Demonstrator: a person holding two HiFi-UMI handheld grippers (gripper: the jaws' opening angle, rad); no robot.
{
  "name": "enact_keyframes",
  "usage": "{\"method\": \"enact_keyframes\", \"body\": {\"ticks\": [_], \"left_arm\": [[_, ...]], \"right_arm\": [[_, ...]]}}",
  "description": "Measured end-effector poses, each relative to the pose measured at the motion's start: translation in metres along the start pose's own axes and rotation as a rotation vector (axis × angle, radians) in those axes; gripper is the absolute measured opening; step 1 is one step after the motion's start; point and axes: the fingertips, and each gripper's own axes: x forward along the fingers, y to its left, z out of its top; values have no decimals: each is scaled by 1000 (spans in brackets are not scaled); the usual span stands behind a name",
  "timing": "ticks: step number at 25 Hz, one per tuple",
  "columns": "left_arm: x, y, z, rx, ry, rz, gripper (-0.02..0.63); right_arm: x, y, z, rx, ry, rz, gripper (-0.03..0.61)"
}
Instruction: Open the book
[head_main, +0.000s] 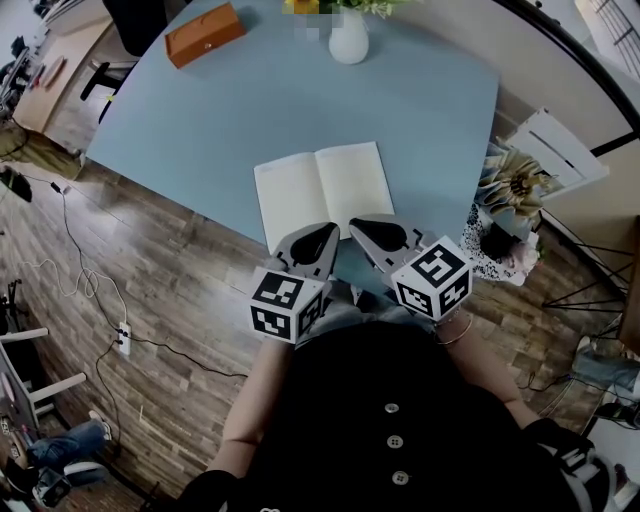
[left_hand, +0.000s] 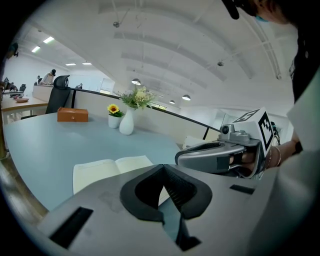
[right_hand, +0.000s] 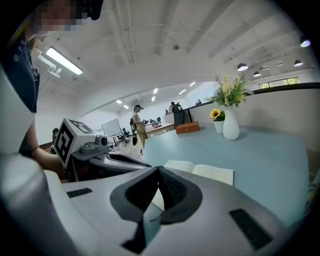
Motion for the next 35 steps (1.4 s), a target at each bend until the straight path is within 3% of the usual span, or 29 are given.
{"method": "enact_keyframes", "body": {"ticks": [5, 35], "left_arm": [[0, -5, 0, -30, -8, -24, 12], [7, -11, 3, -40, 3, -58, 12]], "right_arm": [[-2, -1, -2, 1, 5, 6, 2], [-3, -10, -9, 0, 55, 21, 2]]}}
